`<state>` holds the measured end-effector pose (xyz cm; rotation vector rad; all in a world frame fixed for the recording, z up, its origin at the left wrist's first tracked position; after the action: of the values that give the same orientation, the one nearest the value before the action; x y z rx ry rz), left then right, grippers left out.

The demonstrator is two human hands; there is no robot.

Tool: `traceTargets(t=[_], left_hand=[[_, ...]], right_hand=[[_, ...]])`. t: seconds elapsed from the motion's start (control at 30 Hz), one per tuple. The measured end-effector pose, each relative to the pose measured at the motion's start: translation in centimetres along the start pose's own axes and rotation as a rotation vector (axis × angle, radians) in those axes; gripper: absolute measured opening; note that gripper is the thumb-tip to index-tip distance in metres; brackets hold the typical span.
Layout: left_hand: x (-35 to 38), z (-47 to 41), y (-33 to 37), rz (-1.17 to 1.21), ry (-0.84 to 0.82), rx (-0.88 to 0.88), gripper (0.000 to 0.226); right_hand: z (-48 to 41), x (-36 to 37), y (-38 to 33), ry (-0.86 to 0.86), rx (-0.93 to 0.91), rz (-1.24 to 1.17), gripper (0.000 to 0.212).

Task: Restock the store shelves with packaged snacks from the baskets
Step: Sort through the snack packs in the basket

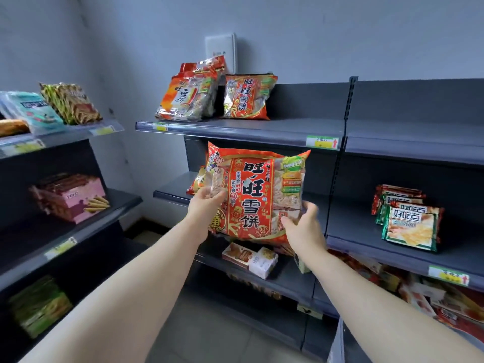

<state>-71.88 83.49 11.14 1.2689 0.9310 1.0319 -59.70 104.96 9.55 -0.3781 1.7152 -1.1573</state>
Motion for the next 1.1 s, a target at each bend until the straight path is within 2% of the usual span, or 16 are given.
traceTargets(t=[0.13,0.3,0.5,0.93,1.1], left_hand=[[-0.2,-2.3,4.4,0.008,0.039,0.118,0.029],[-1.2,-7.7,10.1,-0.093,0.114,0.252,0.028],[-0.5,-15.4,17.3,0.006,0.196,0.374,0.055],[-1.7,-28.1,24.9,0.016,0.118,0.508,0.063],[-2.7,-34.4,25.6,0.025,0.052,0.482,0.066]], right_hand=[[-3.1,-0.8,-3.6,0.076,-0.087,-0.116,0.044],[-8.8,-1.8,-8.4,0.145,-0.195,-0.152,0.046],[-17.4,-3.5,-14.4,0.199,-0.365,-0.133,0.052],[-30.1,-1.0,-22.8,0.238,-0.474,-0.137,0.067],[-33.4,1.1,-24.8,0.312,-0.443,-0.101,0.076]])
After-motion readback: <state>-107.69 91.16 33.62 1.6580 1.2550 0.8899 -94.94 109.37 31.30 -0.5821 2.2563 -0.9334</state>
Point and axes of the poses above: each hand's wrist, its own z-axis away from the middle knuckle, its own x-axis out of the palm, y = z × x, the point moved 7 cm from there along -z, towards the middle knuckle, and after that the axes turned 10 degrees about -y, right-handed, at the moved point
